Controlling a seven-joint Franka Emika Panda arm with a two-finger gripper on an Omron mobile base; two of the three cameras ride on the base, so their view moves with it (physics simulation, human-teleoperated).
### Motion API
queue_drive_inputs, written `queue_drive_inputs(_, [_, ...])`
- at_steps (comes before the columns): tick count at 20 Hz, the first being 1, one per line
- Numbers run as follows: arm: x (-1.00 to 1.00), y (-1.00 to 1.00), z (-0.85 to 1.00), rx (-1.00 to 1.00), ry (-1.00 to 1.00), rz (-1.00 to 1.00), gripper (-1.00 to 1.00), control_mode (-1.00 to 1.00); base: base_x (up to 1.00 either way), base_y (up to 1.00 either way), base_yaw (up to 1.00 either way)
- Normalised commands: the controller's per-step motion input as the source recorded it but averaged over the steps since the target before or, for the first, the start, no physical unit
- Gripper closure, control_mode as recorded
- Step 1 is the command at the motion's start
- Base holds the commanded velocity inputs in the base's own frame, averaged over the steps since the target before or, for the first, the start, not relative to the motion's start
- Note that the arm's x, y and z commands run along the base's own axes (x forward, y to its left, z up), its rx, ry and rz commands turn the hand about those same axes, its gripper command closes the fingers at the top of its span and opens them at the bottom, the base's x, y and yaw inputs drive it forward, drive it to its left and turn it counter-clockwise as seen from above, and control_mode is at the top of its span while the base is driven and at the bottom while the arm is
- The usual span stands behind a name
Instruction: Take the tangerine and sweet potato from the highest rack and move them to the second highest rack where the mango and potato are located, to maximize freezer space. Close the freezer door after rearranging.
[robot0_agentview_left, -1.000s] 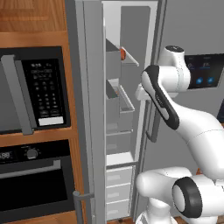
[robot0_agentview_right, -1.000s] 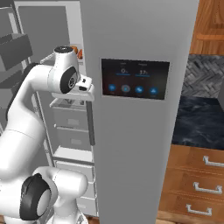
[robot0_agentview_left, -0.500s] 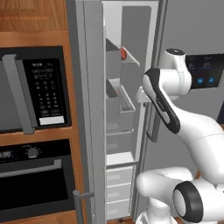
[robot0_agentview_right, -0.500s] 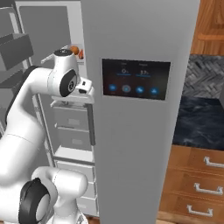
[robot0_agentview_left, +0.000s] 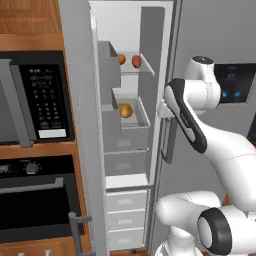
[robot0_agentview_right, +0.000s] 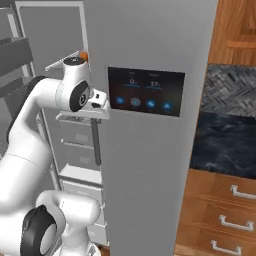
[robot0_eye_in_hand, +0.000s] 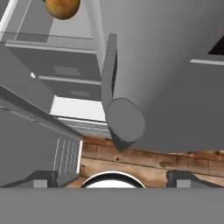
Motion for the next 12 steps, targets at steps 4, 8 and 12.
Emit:
queue_drive_inputs(4, [0.00, 0.00, 0.00, 0.00, 0.00, 0.00, -1.00, 1.00, 0.12, 0.00, 0.51])
queue_drive_inputs(8, [0.00, 0.00, 0.00, 0.00, 0.00, 0.00, -1.00, 1.00, 0.28, -0.09, 0.52])
queue_drive_inputs(12, [0.00, 0.00, 0.00, 0.00, 0.00, 0.00, -1.00, 1.00, 0.50, -0.04, 0.24])
